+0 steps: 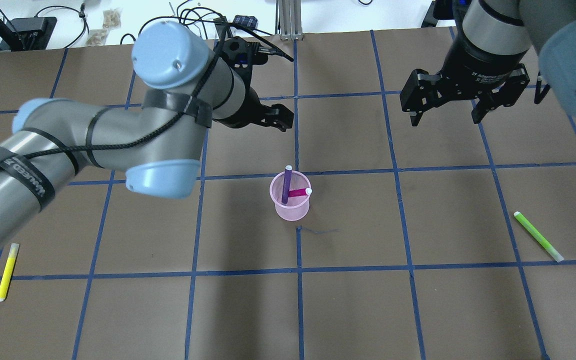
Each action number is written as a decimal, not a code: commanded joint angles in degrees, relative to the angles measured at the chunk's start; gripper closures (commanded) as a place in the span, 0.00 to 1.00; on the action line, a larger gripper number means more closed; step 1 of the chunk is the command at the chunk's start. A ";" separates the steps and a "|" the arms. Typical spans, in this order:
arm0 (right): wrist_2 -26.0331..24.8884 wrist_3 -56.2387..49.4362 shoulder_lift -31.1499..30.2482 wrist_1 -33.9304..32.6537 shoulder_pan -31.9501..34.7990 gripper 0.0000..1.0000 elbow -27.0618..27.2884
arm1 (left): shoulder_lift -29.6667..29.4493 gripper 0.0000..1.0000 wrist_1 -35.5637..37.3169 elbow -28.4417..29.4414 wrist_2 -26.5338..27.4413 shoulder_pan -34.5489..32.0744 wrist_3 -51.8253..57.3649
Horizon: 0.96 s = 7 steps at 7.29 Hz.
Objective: Insert purple and pink pens into pink cup
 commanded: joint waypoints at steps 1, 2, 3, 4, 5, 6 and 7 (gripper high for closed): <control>0.13 0.00 0.00 -0.09 0.01 0.00 0.00 | 2.22 0.00 -25.40 11.94 0.66 6.48 8.01; 0.04 0.00 -0.17 -0.09 0.01 0.00 0.00 | 4.32 0.00 -35.87 14.59 4.50 9.21 9.17; -0.05 0.00 -0.26 -0.09 0.01 0.00 -0.08 | 6.61 0.00 -40.76 15.40 7.84 10.72 9.18; -0.05 0.26 0.08 -0.17 0.01 0.00 0.00 | 8.46 0.00 -40.81 14.98 8.92 11.69 9.09; -0.05 0.35 -0.26 -0.09 0.01 0.00 -0.08 | 9.61 0.00 -40.81 13.49 8.93 12.13 8.31; -0.05 0.35 -0.26 -0.09 0.01 0.00 -0.09 | 9.97 0.00 -40.29 12.35 8.84 13.01 8.73; 0.04 0.35 -0.26 -0.09 0.01 0.00 -0.09 | 9.88 0.00 -40.02 13.12 7.71 15.19 8.91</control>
